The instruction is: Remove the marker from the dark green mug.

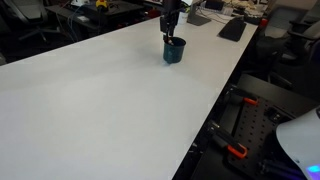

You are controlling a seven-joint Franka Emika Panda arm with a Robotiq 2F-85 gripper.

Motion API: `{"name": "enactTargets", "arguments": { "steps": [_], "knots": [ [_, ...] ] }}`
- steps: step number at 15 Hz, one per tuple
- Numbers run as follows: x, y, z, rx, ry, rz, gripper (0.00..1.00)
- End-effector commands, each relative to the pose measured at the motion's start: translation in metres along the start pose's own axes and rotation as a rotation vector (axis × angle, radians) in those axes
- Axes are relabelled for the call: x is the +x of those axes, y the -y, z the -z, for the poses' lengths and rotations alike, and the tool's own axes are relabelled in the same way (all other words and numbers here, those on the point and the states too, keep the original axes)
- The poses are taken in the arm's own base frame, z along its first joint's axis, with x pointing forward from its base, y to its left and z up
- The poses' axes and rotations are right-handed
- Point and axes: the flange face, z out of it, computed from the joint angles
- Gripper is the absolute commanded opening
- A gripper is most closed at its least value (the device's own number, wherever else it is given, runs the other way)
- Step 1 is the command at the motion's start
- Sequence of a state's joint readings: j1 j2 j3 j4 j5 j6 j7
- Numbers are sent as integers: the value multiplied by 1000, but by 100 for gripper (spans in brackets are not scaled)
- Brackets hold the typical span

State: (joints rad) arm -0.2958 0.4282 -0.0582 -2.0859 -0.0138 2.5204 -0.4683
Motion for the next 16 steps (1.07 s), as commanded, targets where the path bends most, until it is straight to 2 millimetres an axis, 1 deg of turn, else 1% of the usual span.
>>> {"name": "enactTargets", "arguments": {
  "steps": [1, 3, 4, 5, 6, 7, 9, 11, 16],
  "knots": [
    [-1, 3, 4, 18, 19, -7, 62],
    [-2, 2, 2, 24, 31, -10, 55],
    [-2, 2, 2, 28, 38, -13, 42],
    [-3, 3, 1, 29, 42, -14, 38],
    [-3, 3, 1, 30, 45, -16, 23],
    [-2, 3, 2, 32, 47, -15, 14],
    [-2, 3, 3, 34, 47, -11, 0],
    [-3, 2, 4, 36, 44, -7, 4],
    [-4, 0, 5, 39, 49, -17, 5]
  ]
}}
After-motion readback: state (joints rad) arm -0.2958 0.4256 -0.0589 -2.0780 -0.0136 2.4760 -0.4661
